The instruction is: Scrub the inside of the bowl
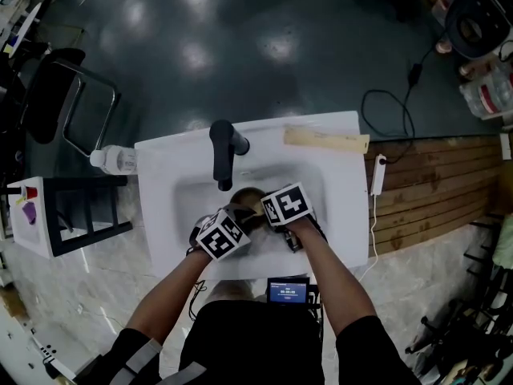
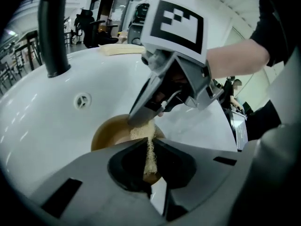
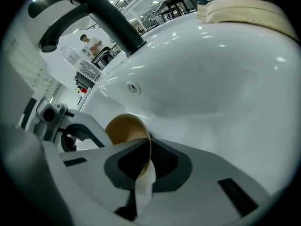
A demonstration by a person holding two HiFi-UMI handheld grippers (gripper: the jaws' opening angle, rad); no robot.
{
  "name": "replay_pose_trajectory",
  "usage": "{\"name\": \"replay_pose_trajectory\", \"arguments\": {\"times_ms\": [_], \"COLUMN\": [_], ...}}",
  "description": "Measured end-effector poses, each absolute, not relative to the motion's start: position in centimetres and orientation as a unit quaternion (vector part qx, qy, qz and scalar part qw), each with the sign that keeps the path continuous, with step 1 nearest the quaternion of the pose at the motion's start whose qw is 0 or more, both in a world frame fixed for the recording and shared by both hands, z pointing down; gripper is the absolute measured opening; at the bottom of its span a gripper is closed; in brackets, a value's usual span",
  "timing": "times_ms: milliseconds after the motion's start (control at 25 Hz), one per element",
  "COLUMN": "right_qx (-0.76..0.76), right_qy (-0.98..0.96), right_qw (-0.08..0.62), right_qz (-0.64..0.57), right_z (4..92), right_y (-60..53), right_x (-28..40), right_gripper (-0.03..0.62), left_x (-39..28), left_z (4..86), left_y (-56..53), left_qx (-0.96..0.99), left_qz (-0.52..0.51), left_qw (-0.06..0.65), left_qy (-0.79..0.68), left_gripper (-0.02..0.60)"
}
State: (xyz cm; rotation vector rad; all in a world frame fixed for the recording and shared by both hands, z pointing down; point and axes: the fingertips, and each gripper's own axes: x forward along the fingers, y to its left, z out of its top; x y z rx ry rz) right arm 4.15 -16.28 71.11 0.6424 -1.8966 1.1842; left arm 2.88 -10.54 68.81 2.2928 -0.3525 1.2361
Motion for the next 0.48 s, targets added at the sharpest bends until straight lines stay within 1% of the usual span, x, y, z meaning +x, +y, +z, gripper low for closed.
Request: {"name": "replay_pose_trajectory", "arguments": {"times_ms": [120, 480], "right_qx": [0.249, 0.233], "right_qy": [-0.754, -0.763], "right_qw": [0.403, 0.422], "right_qz": [0.456, 0.431], "right_z": [71.0, 70.7], "right_y": [-16.3, -15.7], "right_x": [4.3, 3.9], "right_gripper": [0.021, 0.021], "left_x": [2.2, 1.0], "left_z": [68.6, 68.3], "left_y": [-11.9, -16.0], "left_qx": [0.836, 0.827], "left_qz": [0.448, 0.451], "left_qw": [0.276, 0.256], "left_qy": [-0.155, -0.215], "left_gripper": [0.021, 0.021]}}
